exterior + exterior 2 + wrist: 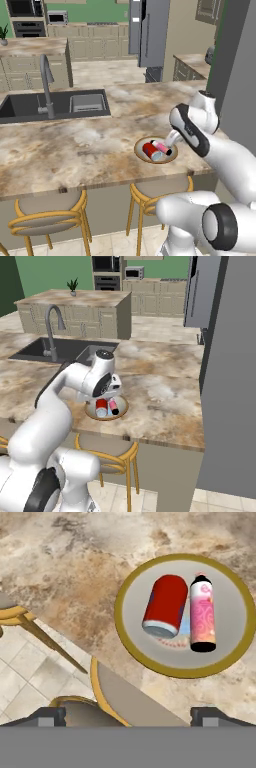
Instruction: Open the fridge, grab two sodas, and place both sodas inside the bowl with ice on the dining counter.
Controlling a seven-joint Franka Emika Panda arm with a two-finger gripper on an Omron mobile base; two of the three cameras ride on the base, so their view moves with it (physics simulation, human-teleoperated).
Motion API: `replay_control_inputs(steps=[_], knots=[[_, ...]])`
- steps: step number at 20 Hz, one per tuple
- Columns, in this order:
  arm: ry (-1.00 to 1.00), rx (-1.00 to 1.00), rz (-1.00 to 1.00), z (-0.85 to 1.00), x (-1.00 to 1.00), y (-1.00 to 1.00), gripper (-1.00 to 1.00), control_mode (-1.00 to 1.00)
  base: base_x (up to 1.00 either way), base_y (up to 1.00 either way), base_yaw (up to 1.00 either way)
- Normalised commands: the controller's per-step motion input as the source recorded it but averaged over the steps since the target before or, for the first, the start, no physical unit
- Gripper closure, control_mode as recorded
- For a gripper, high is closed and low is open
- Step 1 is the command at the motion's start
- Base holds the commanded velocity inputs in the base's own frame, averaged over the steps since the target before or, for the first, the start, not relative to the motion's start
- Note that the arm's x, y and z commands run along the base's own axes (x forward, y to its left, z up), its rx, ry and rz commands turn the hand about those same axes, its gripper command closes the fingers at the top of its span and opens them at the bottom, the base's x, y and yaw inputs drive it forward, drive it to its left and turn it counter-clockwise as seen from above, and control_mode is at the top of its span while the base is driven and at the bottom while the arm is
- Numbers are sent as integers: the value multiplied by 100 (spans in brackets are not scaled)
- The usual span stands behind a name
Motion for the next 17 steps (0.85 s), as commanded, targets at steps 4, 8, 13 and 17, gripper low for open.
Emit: replay_control_inputs(steps=[4, 8, 13, 17], knots=[[0, 0, -2, 54, -65, 1, -100, -100, 0, 0, 0], [0, 0, 0, 51, -67, 3, -100, -100, 0, 0, 0], [0, 0, 0, 52, -67, 12, -100, -100, 0, 0, 0], [0, -2, 0, 42, -62, 19, -100, -100, 0, 0, 0]])
